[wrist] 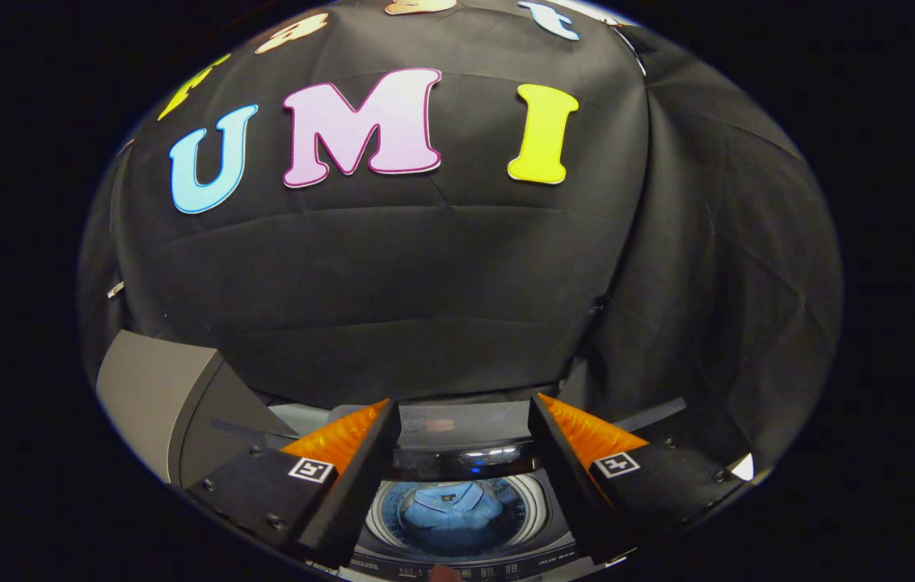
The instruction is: Put the clothes into the washing machine and then close the washing machine lid.
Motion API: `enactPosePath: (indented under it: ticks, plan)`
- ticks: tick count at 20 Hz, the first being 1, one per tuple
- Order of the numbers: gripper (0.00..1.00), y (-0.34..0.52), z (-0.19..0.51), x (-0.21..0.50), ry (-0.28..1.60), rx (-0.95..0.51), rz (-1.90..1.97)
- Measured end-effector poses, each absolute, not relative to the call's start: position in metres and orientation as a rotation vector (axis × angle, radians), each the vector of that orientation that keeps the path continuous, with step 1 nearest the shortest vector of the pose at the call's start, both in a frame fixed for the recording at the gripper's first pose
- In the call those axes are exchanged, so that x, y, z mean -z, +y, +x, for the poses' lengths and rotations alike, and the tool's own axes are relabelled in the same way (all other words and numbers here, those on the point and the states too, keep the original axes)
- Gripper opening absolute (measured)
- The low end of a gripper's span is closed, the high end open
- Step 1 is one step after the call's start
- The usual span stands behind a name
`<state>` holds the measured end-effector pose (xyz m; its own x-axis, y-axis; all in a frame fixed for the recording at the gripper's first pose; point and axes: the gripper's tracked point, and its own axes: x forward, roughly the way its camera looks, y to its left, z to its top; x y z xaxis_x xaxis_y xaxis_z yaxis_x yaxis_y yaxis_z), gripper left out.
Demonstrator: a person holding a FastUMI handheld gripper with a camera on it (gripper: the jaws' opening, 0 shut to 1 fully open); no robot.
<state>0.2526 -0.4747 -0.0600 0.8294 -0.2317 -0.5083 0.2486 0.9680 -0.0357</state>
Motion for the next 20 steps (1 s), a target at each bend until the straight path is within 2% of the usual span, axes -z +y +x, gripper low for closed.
enactPosePath:
  ticks: [9,20]
  plan:
    - [1.0,-0.473,0.226,0.095,0.566,0.26,0.045]
    - [1.0,-0.46,0.145,0.253,0.892,0.241,0.093]
